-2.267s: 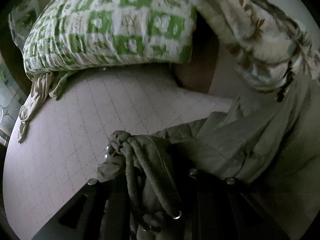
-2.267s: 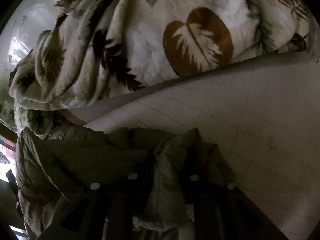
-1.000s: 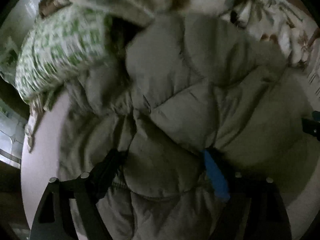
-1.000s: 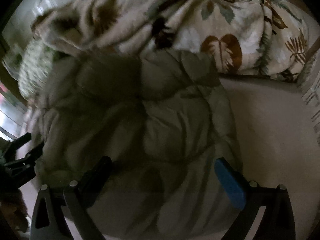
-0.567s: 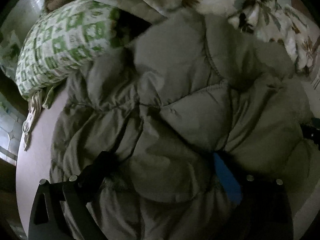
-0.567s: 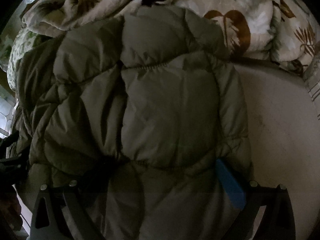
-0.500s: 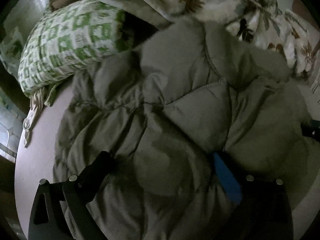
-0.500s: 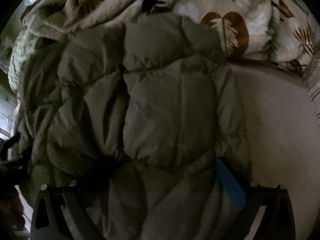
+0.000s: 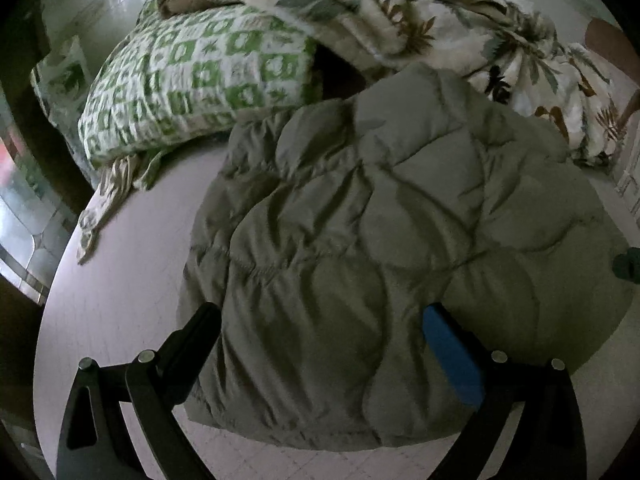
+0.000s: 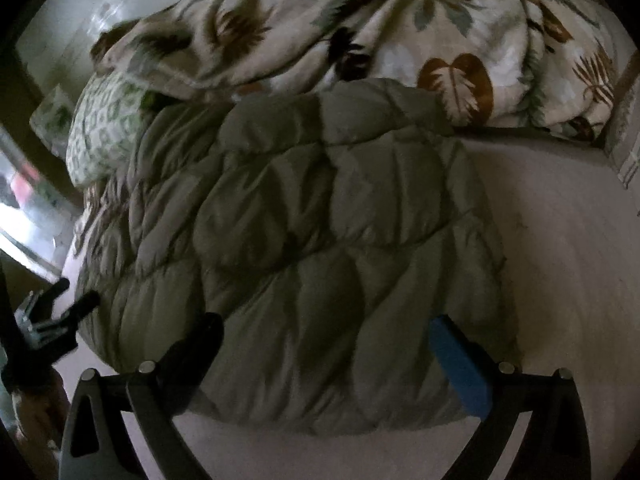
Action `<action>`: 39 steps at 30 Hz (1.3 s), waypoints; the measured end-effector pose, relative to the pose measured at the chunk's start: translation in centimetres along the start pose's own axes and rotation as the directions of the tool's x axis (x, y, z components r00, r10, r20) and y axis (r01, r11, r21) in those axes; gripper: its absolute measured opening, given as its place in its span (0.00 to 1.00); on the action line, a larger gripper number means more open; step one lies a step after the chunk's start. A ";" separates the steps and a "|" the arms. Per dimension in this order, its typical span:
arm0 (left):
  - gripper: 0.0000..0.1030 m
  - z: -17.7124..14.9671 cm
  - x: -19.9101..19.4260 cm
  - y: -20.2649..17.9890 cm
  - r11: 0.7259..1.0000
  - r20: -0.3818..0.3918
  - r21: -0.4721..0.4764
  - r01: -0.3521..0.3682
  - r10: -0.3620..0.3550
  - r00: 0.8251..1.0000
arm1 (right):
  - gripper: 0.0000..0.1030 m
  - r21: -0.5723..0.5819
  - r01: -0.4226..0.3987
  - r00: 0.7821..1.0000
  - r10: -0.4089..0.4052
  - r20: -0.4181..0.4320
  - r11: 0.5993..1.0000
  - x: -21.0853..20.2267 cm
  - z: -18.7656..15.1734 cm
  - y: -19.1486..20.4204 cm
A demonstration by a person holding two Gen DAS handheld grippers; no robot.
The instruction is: Fold large clothes
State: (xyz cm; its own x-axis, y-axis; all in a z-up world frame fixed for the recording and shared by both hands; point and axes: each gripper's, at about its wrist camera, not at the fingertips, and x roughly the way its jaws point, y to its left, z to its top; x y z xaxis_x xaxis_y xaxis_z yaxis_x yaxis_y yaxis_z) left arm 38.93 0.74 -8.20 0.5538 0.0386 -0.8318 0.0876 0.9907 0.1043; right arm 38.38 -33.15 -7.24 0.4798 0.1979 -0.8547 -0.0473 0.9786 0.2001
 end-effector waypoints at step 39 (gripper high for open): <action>0.99 -2.0 2.1 1.2 0.998 -0.034 -0.025 0.049 -0.050 0.998 | 1.00 -0.051 0.026 1.000 -0.027 -0.009 0.998 10.3 10.8 11.7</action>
State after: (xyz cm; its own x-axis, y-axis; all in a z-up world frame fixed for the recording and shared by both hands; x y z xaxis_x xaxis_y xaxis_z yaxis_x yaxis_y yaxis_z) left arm 38.57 2.28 -10.94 0.5202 -0.0067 -0.8540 0.0940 0.9943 0.0495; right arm 52.27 -20.26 -8.53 0.4734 0.1723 -0.8638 -0.0796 0.9850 0.1529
